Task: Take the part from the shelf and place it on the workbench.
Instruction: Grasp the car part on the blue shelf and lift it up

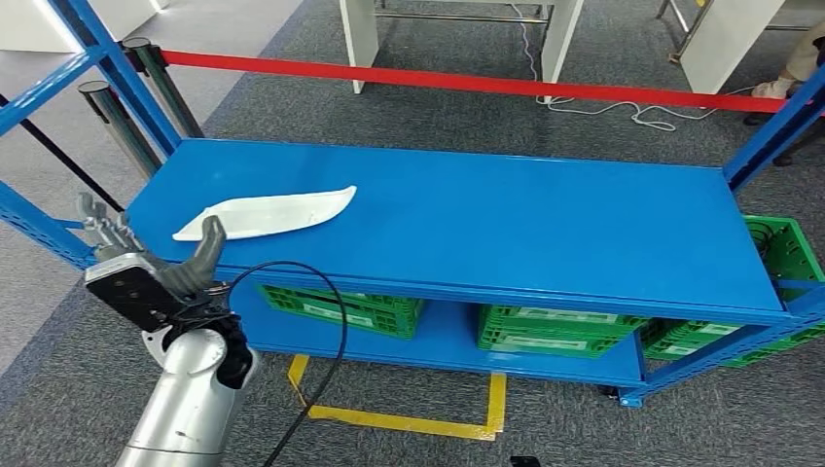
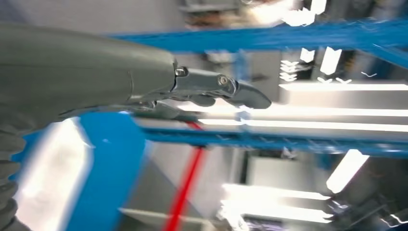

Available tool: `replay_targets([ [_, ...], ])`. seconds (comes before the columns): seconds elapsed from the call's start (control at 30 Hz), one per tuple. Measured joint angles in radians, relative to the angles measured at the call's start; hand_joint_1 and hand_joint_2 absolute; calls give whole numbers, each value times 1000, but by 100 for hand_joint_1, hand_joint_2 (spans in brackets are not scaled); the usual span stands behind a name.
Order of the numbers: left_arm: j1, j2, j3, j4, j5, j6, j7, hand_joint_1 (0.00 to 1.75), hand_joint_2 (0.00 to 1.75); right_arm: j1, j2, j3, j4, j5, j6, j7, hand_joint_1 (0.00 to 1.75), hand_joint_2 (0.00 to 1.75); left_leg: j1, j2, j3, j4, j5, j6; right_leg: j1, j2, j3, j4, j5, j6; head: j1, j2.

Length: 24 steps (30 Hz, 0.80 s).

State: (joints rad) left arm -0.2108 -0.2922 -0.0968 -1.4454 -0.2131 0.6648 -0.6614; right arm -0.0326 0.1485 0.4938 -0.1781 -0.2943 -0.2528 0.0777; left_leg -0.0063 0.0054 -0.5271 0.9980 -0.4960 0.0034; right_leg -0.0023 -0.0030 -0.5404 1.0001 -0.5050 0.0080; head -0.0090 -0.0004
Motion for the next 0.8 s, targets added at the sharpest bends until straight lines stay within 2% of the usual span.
replay_targets([
  [0.13,-55,8,-78,2,-94,7,23,0,175,0,1,0,0,0,10,-20,0,175,0,0,-1,1,0,0,0,0,-1,0,0,0,0,0],
  [0.47,-200,78,-277,44,-320,-17,125,0,175,-1,3,0,0,0,24,-114,0,175,0,0,-2,2,0,0,0,0,-1,0,0,1,0,0],
  [0.8,-373,144,-446,209,-514,-79,229,0,175,-1,7,0,0,6,60,-185,0,175,0,0,-2,2,0,1,0,0,-1,0,1,1,0,0],
])
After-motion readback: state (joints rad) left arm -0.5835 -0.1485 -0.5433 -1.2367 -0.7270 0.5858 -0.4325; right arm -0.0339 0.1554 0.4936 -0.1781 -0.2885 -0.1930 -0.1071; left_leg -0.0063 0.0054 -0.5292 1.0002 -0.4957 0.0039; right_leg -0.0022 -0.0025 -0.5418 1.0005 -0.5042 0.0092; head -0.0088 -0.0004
